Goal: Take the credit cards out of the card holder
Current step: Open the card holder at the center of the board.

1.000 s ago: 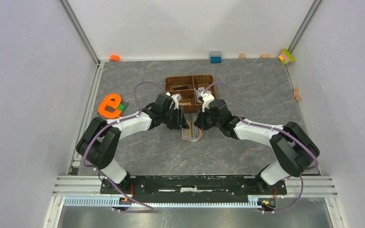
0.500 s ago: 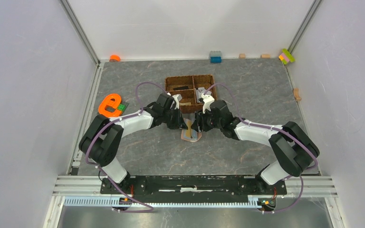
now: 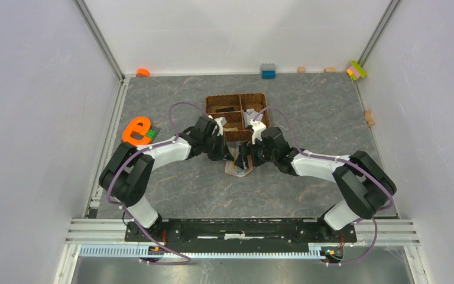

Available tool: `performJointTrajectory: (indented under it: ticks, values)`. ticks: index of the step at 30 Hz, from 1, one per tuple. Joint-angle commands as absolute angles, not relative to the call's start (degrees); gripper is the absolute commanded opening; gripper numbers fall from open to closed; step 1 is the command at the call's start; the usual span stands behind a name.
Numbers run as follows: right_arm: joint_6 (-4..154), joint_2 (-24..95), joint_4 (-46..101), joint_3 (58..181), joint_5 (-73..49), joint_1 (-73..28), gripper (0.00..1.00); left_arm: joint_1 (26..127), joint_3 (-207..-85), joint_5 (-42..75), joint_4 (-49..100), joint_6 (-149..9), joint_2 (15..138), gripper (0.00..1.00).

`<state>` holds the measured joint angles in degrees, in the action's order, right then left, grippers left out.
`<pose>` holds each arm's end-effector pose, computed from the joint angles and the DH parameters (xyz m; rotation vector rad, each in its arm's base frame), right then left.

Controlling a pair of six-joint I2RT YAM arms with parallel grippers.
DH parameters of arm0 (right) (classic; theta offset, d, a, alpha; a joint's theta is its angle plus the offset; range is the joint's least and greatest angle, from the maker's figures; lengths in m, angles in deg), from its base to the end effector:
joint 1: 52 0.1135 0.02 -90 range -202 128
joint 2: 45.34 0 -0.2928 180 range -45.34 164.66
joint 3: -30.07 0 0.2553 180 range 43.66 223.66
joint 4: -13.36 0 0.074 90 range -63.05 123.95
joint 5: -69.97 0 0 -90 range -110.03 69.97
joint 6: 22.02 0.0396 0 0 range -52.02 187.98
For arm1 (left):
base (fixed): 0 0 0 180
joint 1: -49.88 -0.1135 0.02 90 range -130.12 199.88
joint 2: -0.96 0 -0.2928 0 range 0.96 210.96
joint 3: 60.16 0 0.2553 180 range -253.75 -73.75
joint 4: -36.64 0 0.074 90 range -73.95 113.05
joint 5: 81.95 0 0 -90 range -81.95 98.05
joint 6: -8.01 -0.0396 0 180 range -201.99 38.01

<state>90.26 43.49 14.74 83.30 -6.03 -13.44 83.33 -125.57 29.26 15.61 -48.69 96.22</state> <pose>0.2375 0.2016 0.1900 -0.4705 2.2830 0.8340 0.2743 -0.1984 0.1919 0.1776 2.6178 -0.9211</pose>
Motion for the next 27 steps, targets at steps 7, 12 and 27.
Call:
performJointTrajectory:
  ticks: [7,12,27]
  values:
    - [89.5,40.8,14.4,82.7,-7.8,-13.4,0.79,82.8,-127.0,28.2,15.0,-49.2,96.4,0.02]
    - [89.2,41.6,18.0,84.4,-11.6,-13.4,0.77,82.4,-126.6,27.0,14.6,-49.2,95.2,0.02]
    - [92.5,36.2,15.8,80.1,-14.4,-16.9,0.72,81.5,-125.5,25.7,15.0,-48.7,93.4,0.02]
